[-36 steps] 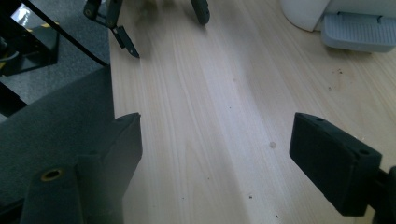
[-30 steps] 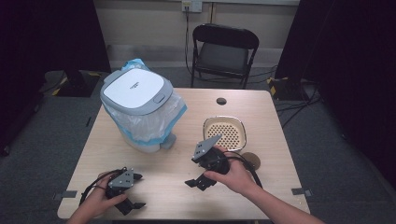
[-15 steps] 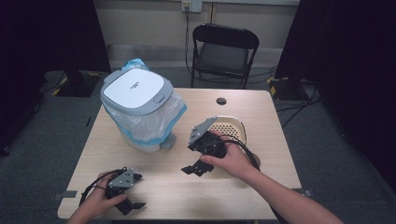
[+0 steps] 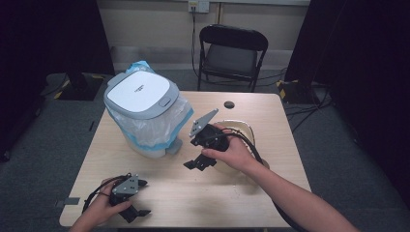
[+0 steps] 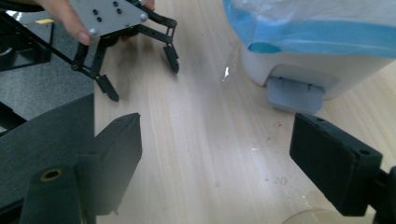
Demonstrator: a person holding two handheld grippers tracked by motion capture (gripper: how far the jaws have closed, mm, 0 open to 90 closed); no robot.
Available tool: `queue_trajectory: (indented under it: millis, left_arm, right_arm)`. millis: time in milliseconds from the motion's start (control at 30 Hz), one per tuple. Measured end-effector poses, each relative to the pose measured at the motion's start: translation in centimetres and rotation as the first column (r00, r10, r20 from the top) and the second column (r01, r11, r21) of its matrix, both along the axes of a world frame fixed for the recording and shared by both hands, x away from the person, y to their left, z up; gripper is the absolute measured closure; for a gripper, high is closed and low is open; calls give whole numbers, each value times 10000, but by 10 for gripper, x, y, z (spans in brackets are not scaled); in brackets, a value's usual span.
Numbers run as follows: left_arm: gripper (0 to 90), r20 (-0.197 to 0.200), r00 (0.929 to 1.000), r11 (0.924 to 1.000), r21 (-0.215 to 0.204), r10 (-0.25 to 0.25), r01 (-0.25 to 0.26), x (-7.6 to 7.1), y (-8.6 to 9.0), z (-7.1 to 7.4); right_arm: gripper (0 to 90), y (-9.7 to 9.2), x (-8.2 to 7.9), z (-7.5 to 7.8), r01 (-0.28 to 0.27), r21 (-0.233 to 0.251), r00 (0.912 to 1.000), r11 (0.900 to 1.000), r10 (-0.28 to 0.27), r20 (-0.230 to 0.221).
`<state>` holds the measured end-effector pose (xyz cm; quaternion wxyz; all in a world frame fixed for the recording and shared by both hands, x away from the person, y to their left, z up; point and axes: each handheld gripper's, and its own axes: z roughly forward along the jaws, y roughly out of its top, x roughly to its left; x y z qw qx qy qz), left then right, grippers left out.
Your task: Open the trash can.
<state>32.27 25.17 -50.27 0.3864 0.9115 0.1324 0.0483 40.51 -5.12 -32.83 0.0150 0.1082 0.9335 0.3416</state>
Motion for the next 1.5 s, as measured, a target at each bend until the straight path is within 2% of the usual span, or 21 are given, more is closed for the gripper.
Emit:
queue_trajectory:
  millis: [667, 1067, 1233, 1500]
  left_arm:
    - [0, -9, 10000, 10000, -14, -36, 36, 0, 0, 0]
    - [0, -7, 10000, 10000, -8, -34, 34, 0, 0, 0]
    - [0, -7, 10000, 10000, -9, -31, 31, 0, 0, 0]
    - [0, -10, 10000, 10000, -10, -32, 32, 0, 0, 0]
  right_arm:
    - [167, 5, 43, 20, 221, 138, 9995, 9997, -224, 239]
    - [164, 4, 63, 30, 330, 245, 9990, 9992, -337, 281]
    - [164, 5, 71, 34, 376, 357, 9991, 9987, -382, 163]
    - [164, 8, 80, 44, 325, 316, 9991, 9990, -334, 270]
